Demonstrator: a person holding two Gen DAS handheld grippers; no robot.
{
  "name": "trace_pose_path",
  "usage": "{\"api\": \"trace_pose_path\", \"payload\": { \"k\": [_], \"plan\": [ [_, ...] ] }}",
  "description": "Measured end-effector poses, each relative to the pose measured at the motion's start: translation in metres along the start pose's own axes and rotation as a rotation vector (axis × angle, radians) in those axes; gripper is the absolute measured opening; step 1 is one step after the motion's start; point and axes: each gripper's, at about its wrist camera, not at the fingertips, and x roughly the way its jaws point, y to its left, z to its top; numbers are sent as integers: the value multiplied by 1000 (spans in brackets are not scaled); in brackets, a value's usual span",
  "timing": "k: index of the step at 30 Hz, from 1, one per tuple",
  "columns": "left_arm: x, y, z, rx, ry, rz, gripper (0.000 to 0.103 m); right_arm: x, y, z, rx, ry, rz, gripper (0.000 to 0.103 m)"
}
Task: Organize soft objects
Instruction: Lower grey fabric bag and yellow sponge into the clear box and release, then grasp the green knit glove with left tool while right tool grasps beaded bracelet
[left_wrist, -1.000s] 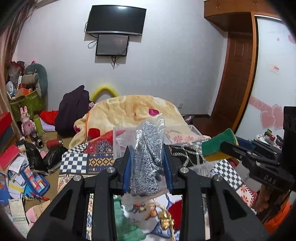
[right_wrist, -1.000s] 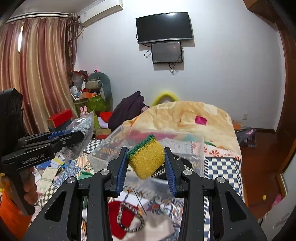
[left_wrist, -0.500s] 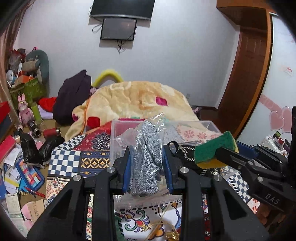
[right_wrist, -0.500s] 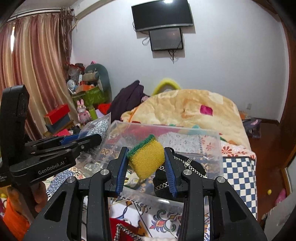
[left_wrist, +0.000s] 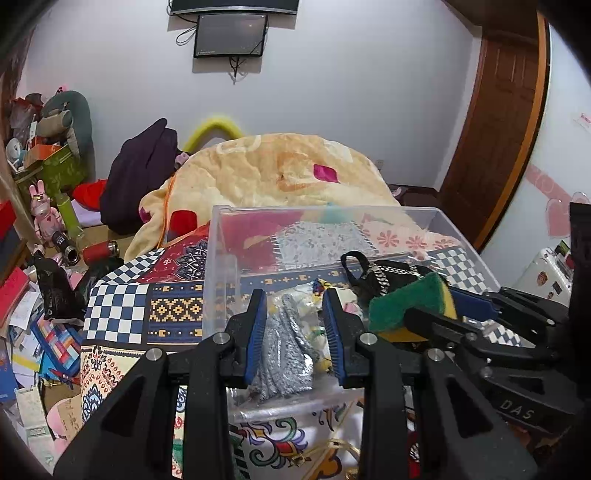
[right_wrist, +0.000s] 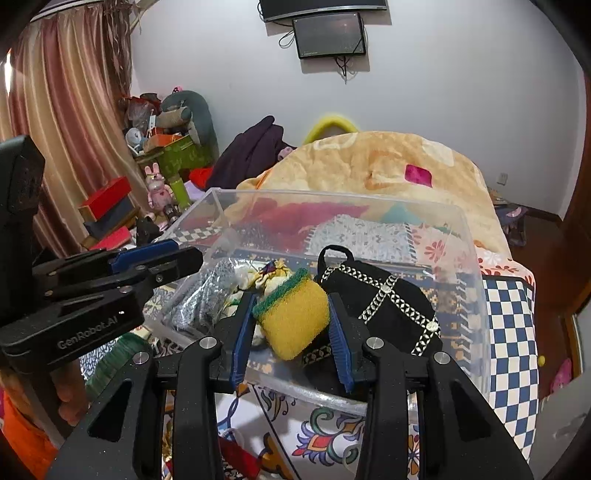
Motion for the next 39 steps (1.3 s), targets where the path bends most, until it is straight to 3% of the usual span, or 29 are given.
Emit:
{"api": "trace_pose_path", "payload": {
  "k": [2, 6, 13, 17, 20, 24, 34, 37, 39],
  "plan": [
    [-6, -2, -1, 5, -5, -9, 34, -3, 1, 0, -11, 2, -3, 42],
    [-24, -5, -1, 19, -38, -15, 51, -18, 1, -1, -28, -36, -26, 59],
    [-62, -6, -3, 37, -101, -13, 65, -48, 0, 0, -31, -96, -33, 61],
    [-82, -2, -12, 45, -128, -2, 75, -64, -1, -5, -20, -127, -21, 70],
    [-91, 1, -21, 50, -125, 6, 76, -72, -2, -12, -24, -141, -21, 70],
    [-96, 8, -36, 48, -106, 30, 87, -76, -1, -24, -37, -130, -23, 70],
    [-73, 33, -83, 3, 35, 63, 87, -62, 3, -62, -46, -34, 13, 70],
    [-63, 37, -97, -13, 81, 70, 87, -55, 3, -68, -48, -8, 19, 63],
    [-57, 40, -105, -22, 106, 76, 87, -53, 1, -71, -46, 7, 29, 53]
  ]
}}
